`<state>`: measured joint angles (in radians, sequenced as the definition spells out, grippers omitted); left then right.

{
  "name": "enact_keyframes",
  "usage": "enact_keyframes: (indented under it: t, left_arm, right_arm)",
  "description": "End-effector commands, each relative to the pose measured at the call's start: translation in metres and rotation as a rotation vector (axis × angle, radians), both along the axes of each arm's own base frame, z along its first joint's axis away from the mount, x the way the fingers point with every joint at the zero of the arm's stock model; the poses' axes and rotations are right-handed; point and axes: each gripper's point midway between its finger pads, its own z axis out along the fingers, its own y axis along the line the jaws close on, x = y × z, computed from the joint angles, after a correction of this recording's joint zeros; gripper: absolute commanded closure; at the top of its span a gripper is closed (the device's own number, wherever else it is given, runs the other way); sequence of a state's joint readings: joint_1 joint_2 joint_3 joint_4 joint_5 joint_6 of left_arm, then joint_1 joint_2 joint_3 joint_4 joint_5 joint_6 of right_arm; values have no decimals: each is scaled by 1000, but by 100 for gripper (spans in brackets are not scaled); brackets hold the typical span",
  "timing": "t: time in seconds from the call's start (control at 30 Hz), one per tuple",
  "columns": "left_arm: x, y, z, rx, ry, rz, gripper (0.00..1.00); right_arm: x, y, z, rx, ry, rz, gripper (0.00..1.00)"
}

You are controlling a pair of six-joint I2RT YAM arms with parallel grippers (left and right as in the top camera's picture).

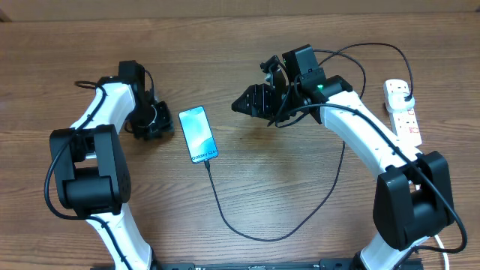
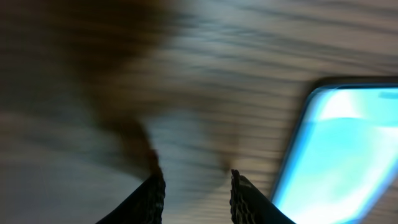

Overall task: Plug charger to phone and switch on socket
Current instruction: 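Open the left gripper and raise both arms away from the phone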

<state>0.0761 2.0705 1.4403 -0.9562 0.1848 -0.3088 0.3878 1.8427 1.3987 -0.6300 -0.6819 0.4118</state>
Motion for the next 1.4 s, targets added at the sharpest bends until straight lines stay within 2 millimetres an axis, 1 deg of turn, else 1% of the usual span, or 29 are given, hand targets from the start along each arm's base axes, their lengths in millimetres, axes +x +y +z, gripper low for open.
enact_keyframes:
  t: [0.0, 0.07, 0.13, 0.2, 0.3, 0.4, 0.43, 0.47, 0.5, 0.57, 0.6, 0.67, 0.7, 0.73, 0.77, 0.93, 0.97, 1.0, 1.07, 1.13, 1.23, 1.37]
  left_arm:
    - [30, 24, 55, 117, -143, 17, 61]
    - [46, 20, 103, 98, -259, -2, 60]
    - [57, 13, 156, 66, -386, -24, 59]
    - [61, 6, 203, 39, -495, -32, 58]
    - [57, -3, 265, -1, -644, -51, 57]
    - [45, -13, 314, -38, -766, -73, 55]
    - [40, -14, 326, -40, -798, -76, 53]
    - [36, -15, 332, -38, -814, -77, 51]
    - [32, -15, 339, -35, -832, -78, 51]
    - [24, -16, 350, -33, -858, -80, 44]
    - [22, -16, 354, -31, -867, -80, 41]
    - [18, -15, 356, -27, -871, -79, 29]
    - [18, -16, 356, -27, -868, -78, 21]
    - [17, -16, 355, -29, -862, -78, 17]
    - [16, -16, 353, -29, -853, -78, 0]
    - [15, -16, 347, -33, -828, -76, 0]
    - [15, -16, 347, -34, -830, -76, 0]
    - [15, -16, 347, -34, -830, -76, 0]
    - [15, -16, 347, -36, -829, -77, 0]
    - [15, -16, 347, -36, -829, -77, 0]
    - [15, -16, 347, -35, -829, -77, 0]
    - [15, -16, 347, -36, -829, -77, 0]
  right_arm:
    - [4, -5, 24, -21, -109, 30, 38]
    - [4, -12, 31, -67, -138, 24, 40]
    - [6, -24, 40, -141, -175, -6, 40]
    - [8, -36, 52, -203, -210, -36, 40]
    - [6, -54, 72, -274, -254, -76, 40]
    - [4, -73, 93, -285, -282, -123, 56]
    - [3, -82, 101, -283, -290, -146, 65]
    - [4, -87, 104, -282, -295, -159, 71]
    - [4, -96, 109, -283, -298, -181, 80]
    - [5, -116, 116, -289, -296, -229, 94]
    - [6, -129, 119, -294, -291, -262, 96]
    - [6, -154, 122, -305, -277, -322, 96]
    - [6, -167, 124, -311, -270, -351, 96]
    - [6, -181, 125, -318, -262, -381, 96]
    - [5, -193, 126, -321, -261, -397, 96]
    - [7, -263, 128, -300, -210, -558, 96]
    - [7, -283, 128, -289, -200, -610, 96]
    - [7, -290, 128, -285, -196, -628, 96]
    - [8, -320, 126, -282, -184, -701, 96]
    - [8, -349, 121, -289, -166, -772, 97]
    - [7, -393, 106, -286, -121, -870, 96]
    - [8, -430, 85, -229, -72, -935, 97]
